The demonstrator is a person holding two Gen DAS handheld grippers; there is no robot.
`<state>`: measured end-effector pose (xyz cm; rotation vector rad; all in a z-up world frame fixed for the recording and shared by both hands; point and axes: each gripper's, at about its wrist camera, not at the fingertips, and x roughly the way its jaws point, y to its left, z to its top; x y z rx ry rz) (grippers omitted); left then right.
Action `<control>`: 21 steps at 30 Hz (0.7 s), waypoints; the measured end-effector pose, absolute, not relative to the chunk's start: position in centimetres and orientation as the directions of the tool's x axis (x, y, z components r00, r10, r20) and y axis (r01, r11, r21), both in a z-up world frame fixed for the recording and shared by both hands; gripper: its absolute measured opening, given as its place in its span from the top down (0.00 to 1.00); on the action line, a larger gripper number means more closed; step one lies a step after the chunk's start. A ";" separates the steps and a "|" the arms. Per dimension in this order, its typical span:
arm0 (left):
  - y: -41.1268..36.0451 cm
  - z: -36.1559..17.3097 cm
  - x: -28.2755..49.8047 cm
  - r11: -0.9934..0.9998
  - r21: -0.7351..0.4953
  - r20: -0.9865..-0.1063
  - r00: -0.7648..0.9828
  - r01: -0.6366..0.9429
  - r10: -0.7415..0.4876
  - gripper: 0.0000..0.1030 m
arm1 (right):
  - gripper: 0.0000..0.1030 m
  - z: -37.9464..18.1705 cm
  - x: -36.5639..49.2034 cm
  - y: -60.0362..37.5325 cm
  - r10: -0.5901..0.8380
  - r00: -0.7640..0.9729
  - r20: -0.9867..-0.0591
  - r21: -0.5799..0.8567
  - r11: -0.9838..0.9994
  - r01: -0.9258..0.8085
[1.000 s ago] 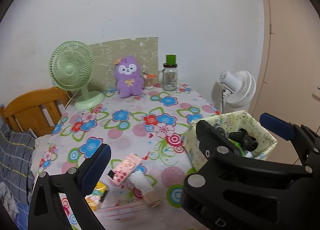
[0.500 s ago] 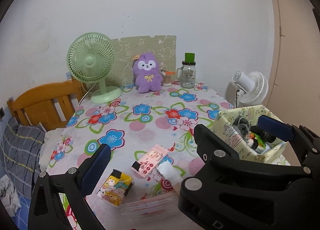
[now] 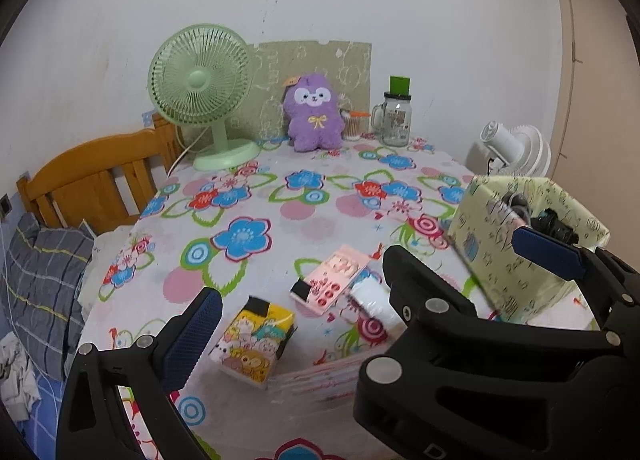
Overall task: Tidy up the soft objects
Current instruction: 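Withdraw both tools from the box toward the remaining table items, then grasp the white roll with the right tool while the left tool grasps the clear zip bags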
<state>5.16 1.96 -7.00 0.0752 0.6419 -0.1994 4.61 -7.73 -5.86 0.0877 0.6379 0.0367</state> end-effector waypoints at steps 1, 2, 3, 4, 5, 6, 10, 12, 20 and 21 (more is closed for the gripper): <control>2.1 -7.3 5.2 0.979 0.005 -0.606 0.779 0.206 -0.160 0.00 | 0.05 -6.1 4.6 -7.6 0.062 0.799 -0.598 0.093 0.996 -0.008; 2.2 -7.6 5.2 0.979 0.001 -0.612 0.775 0.203 -0.160 0.00 | 0.05 -6.4 4.7 -7.5 0.064 0.795 -0.603 0.092 0.996 -0.010; 2.4 -7.9 5.3 0.980 -0.004 -0.618 0.770 0.200 -0.160 0.00 | 0.05 -6.7 4.8 -7.4 0.064 0.792 -0.607 0.090 0.996 -0.012; 2.5 -8.1 5.4 0.980 -0.009 -0.622 0.766 0.198 -0.160 0.00 | 0.05 -7.0 4.8 -7.2 0.065 0.788 -0.612 0.087 0.996 -0.015; 2.6 -8.5 5.4 0.981 -0.015 -0.628 0.761 0.194 -0.160 0.00 | 0.05 -7.3 4.9 -7.1 0.065 0.785 -0.617 0.084 0.996 -0.017; 2.8 -8.9 5.5 0.981 -0.023 -0.636 0.755 0.191 -0.161 0.00 | 0.05 -7.6 5.0 -7.0 0.065 0.781 -0.621 0.081 0.997 -0.019; 3.2 -10.3 5.8 0.984 -0.053 -0.663 0.731 0.172 -0.163 0.00 | 0.05 -9.0 5.6 -6.6 0.063 0.763 -0.644 0.060 0.998 -0.031; 3.2 -11.1 6.1 0.984 -0.075 -0.677 0.716 0.159 -0.168 0.00 | 0.05 -9.5 5.8 -6.6 0.062 0.757 -0.650 0.056 0.998 -0.034; 3.1 -12.8 6.7 0.991 -0.080 -0.702 0.701 0.104 -0.130 0.00 | 0.08 -11.3 7.1 -6.6 0.062 0.730 -0.681 0.035 0.998 -0.051; 3.1 -12.9 6.8 0.992 -0.078 -0.705 0.698 0.098 -0.125 0.00 | 0.09 -11.5 7.2 -6.5 0.063 0.727 -0.684 0.034 0.998 -0.054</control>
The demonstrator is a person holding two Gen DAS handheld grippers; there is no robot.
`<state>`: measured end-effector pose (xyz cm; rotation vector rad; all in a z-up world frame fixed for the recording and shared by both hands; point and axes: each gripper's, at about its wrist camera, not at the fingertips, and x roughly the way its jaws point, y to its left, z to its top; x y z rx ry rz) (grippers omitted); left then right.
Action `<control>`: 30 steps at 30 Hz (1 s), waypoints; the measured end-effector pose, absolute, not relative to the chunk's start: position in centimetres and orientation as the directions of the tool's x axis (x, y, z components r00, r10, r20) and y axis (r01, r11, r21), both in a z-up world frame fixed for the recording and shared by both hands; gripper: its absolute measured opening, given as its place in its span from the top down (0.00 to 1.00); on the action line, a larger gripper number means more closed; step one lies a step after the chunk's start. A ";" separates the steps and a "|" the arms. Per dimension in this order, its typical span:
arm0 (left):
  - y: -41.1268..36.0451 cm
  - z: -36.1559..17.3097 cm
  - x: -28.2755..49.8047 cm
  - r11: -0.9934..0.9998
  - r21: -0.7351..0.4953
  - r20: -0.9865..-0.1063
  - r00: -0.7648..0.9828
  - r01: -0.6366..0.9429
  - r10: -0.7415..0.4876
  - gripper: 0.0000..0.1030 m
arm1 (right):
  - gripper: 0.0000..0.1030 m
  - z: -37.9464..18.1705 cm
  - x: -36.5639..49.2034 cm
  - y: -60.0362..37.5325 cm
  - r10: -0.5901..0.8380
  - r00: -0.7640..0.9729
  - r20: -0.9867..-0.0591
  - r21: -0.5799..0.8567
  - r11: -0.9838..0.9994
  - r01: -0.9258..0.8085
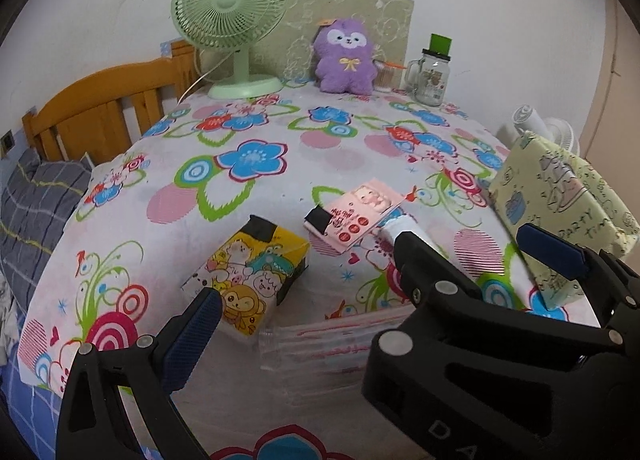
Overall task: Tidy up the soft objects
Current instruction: 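Grasp the white roll with the right tool while the left tool grasps the clear zip bags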
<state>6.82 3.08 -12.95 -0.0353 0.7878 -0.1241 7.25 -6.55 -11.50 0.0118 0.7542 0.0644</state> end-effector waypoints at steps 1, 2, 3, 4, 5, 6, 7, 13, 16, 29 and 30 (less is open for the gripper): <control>3.0 -13.1 6.9 0.993 -0.076 -0.707 0.697 0.092 -0.119 0.00 | 0.10 -11.7 7.4 -6.6 0.064 0.724 -0.687 0.033 0.998 -0.057; 3.0 -13.2 7.0 0.994 -0.073 -0.709 0.696 0.087 -0.113 0.00 | 0.11 -11.9 7.6 -6.6 0.066 0.720 -0.690 0.033 0.998 -0.059; 2.9 -13.4 7.0 0.995 -0.065 -0.710 0.697 0.077 -0.100 0.00 | 0.12 -12.1 7.8 -6.7 0.067 0.717 -0.694 0.033 0.998 -0.061; 2.9 -13.4 7.0 0.996 -0.057 -0.709 0.700 0.069 -0.089 0.00 | 0.13 -12.4 8.0 -6.7 0.069 0.710 -0.701 0.035 0.997 -0.062; 2.8 -13.5 7.1 0.997 -0.049 -0.709 0.701 0.060 -0.077 0.00 | 0.15 -12.7 8.3 -6.9 0.072 0.702 -0.708 0.041 0.997 -0.061; 2.7 -13.5 7.2 0.998 -0.039 -0.710 0.702 0.051 -0.063 0.01 | 0.17 -12.9 8.5 -6.9 0.073 0.696 -0.714 0.045 0.997 -0.058; 2.6 -13.6 7.3 0.999 -0.025 -0.712 0.700 0.041 -0.047 0.01 | 0.21 -13.3 8.9 -7.0 0.078 0.683 -0.727 0.053 0.997 -0.058; 2.6 -14.1 7.9 1.000 -0.010 -0.734 0.678 0.028 -0.027 0.01 | 0.34 -14.3 9.9 -7.0 0.111 0.640 -0.760 0.076 0.994 -0.082; 2.5 -14.2 8.0 1.000 -0.003 -0.741 0.671 0.026 -0.020 0.01 | 0.40 -14.6 10.0 -7.0 0.144 0.626 -0.766 0.103 0.989 -0.102; 2.2 -14.3 8.1 0.998 0.019 -0.747 0.665 0.054 -0.021 0.00 | 0.49 -14.7 10.1 -7.3 0.211 0.590 -0.779 0.166 0.977 -0.131; 2.2 -14.3 8.1 0.998 0.022 -0.749 0.663 0.054 -0.019 0.00 | 0.49 -14.8 10.2 -7.4 0.206 0.588 -0.782 0.164 0.978 -0.126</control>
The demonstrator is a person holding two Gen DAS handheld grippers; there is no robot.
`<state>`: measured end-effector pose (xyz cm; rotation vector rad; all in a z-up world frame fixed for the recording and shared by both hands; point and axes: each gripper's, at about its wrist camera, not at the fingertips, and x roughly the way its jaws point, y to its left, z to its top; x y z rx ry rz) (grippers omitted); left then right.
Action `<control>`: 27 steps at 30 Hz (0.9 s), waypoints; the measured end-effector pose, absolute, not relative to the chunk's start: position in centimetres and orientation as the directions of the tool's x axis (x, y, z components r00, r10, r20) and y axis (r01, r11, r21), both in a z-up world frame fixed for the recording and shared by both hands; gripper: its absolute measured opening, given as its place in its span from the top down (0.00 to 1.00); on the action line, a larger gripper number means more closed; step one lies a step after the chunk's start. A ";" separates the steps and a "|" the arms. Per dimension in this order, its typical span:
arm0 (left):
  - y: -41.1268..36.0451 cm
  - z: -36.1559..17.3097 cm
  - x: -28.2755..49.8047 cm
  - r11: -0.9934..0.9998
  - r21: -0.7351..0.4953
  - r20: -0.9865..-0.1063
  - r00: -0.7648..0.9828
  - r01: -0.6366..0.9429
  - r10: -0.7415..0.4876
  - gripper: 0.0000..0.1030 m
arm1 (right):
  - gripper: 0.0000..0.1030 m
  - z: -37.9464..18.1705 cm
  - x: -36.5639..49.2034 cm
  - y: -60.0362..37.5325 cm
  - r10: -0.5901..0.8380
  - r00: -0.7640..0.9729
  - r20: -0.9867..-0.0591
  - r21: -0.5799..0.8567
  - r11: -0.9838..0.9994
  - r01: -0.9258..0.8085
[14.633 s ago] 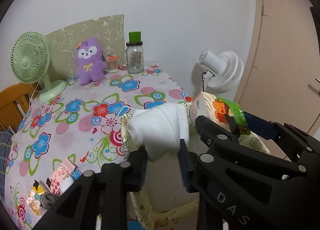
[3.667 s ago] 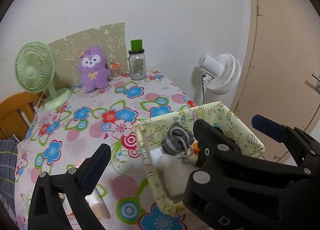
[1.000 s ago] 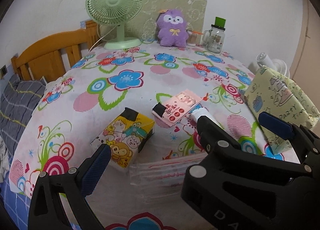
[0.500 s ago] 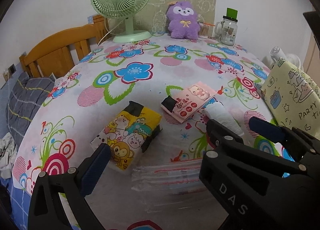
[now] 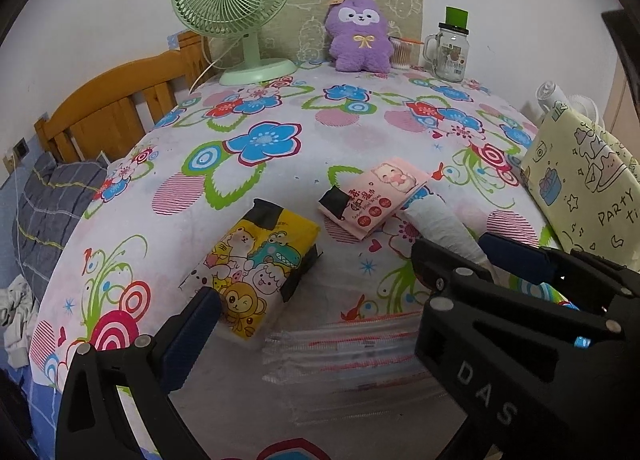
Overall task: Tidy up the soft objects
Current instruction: 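Grasp the white roll with the right tool while the left tool grasps the clear zip bags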
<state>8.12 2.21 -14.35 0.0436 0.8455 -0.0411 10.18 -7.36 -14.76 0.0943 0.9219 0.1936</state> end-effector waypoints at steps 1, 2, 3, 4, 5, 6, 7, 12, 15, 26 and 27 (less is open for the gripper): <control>2.2 -14.4 8.1 0.998 0.024 -0.749 0.662 0.054 -0.017 0.00 | 0.49 -14.9 10.3 -7.5 0.205 0.584 -0.786 0.166 0.979 -0.121; 2.2 -14.4 8.2 0.998 0.027 -0.749 0.662 0.054 -0.015 0.00 | 0.49 -14.9 10.5 -7.5 0.206 0.580 -0.788 0.167 0.979 -0.120; 2.1 -14.4 8.2 0.998 0.030 -0.749 0.663 0.057 -0.015 0.00 | 0.50 -15.0 10.6 -7.6 0.205 0.577 -0.791 0.166 0.979 -0.120; 2.1 -14.5 8.2 0.998 0.032 -0.748 0.663 0.059 -0.015 0.00 | 0.52 -15.1 10.7 -7.6 0.202 0.573 -0.794 0.163 0.979 -0.120; 2.1 -14.5 8.2 0.998 0.034 -0.748 0.664 0.061 -0.015 0.00 | 0.57 -15.1 10.7 -7.5 0.198 0.571 -0.797 0.157 0.980 -0.122; 2.1 -14.5 8.3 0.998 0.035 -0.747 0.665 0.058 -0.012 0.00 | 0.71 -15.1 10.8 -7.4 0.191 0.567 -0.801 0.146 0.982 -0.124; 2.1 -14.5 8.3 0.998 0.032 -0.748 0.664 0.055 -0.012 0.00 | 0.74 -15.2 10.9 -7.3 0.176 0.563 -0.808 0.129 0.984 -0.123; 2.2 -14.3 8.3 0.999 0.023 -0.745 0.667 0.049 -0.016 0.00 | 0.79 -15.1 10.7 -7.5 0.194 0.572 -0.797 0.145 0.981 -0.130; 2.4 -13.9 8.1 0.999 -0.004 -0.741 0.671 0.048 -0.035 0.00 | 0.80 -14.5 10.3 -7.6 0.195 0.595 -0.779 0.143 0.981 -0.135; 2.0 -12.4 6.2 0.997 -0.061 -0.712 0.698 0.046 -0.075 0.00 | 0.80 -12.0 7.7 -7.8 0.188 0.654 -0.733 0.119 0.982 -0.149; 2.0 -12.5 6.1 0.997 -0.068 -0.713 0.697 0.040 -0.076 0.00 | 0.80 -11.9 7.5 -7.8 0.185 0.657 -0.731 0.115 0.982 -0.148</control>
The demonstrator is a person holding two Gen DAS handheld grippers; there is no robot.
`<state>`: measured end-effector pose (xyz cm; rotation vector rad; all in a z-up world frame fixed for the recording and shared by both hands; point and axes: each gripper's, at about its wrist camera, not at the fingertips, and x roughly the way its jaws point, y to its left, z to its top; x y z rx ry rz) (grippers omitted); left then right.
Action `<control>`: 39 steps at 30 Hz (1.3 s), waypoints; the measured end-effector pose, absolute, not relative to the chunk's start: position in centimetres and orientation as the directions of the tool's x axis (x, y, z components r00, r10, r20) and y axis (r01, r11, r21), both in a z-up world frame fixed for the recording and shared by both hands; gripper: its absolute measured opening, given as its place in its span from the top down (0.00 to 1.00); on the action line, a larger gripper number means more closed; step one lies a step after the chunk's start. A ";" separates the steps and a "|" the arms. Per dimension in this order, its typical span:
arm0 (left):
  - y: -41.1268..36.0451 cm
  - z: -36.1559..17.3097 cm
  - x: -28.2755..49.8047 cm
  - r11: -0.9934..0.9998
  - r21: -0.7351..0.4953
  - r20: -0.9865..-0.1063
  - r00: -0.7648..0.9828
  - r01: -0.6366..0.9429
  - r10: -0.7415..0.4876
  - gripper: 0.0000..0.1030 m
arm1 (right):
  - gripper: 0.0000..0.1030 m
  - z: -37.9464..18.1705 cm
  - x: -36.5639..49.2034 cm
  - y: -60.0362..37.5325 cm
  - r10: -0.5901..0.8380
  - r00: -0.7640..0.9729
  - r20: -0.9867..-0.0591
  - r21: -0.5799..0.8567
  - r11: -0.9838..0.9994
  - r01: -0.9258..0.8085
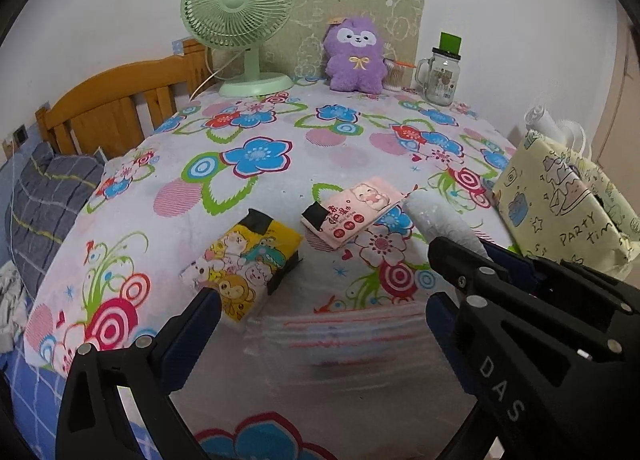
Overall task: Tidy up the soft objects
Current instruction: 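Grasp the white roll with the right tool while the left tool grasps the clear zip bags, then carry the white roll and clear zip bags with both tools over the yellow-green box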
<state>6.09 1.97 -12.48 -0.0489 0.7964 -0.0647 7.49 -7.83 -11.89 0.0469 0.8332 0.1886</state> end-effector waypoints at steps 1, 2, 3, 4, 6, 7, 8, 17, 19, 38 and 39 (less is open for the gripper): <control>1.9 -12.6 6.1 0.997 -0.076 -0.716 0.694 0.034 -0.078 0.00 | 0.80 -11.8 7.3 -7.9 0.182 0.658 -0.731 0.113 0.983 -0.147; 1.9 -12.7 5.9 0.996 -0.085 -0.720 0.689 0.029 -0.082 0.00 | 0.80 -11.8 7.1 -8.0 0.181 0.659 -0.730 0.111 0.983 -0.147; 1.8 -12.8 5.8 0.996 -0.090 -0.721 0.688 0.022 -0.080 0.00 | 0.80 -11.8 7.0 -8.1 0.179 0.659 -0.731 0.108 0.983 -0.147; 1.8 -12.9 5.7 0.996 -0.093 -0.722 0.688 0.017 -0.079 0.00 | 0.80 -11.8 6.8 -8.2 0.176 0.659 -0.731 0.104 0.984 -0.148; 1.7 -13.1 5.5 0.994 -0.105 -0.725 0.684 0.007 -0.081 0.00 | 0.80 -11.9 6.5 -8.4 0.172 0.660 -0.731 0.098 0.984 -0.147; 1.6 -13.1 5.4 0.994 -0.108 -0.726 0.683 0.002 -0.081 0.00 | 0.80 -11.9 6.4 -8.6 0.169 0.661 -0.731 0.095 0.985 -0.146; 1.5 -13.2 5.4 0.994 -0.113 -0.727 0.682 -0.002 -0.081 0.00 | 0.80 -11.9 6.3 -8.7 0.166 0.661 -0.732 0.093 0.985 -0.145; 0.5 -14.4 5.5 0.994 -0.102 -0.744 0.665 -0.026 -0.059 0.00 | 0.80 -13.1 6.5 -9.7 0.142 0.645 -0.751 0.084 0.989 -0.121; 0.4 -14.6 5.7 0.994 -0.105 -0.749 0.659 -0.029 -0.060 0.00 | 0.80 -13.4 6.6 -9.8 0.138 0.641 -0.755 0.083 0.990 -0.116; -0.5 -14.4 6.9 0.996 -0.085 -0.741 0.669 0.002 -0.064 0.10 | 0.80 -13.8 8.0 -10.7 0.128 0.634 -0.763 0.094 0.992 -0.087; -0.5 -14.3 6.9 0.997 -0.083 -0.740 0.670 0.004 -0.064 0.11 | 0.80 -13.7 8.1 -10.7 0.127 0.635 -0.762 0.094 0.992 -0.086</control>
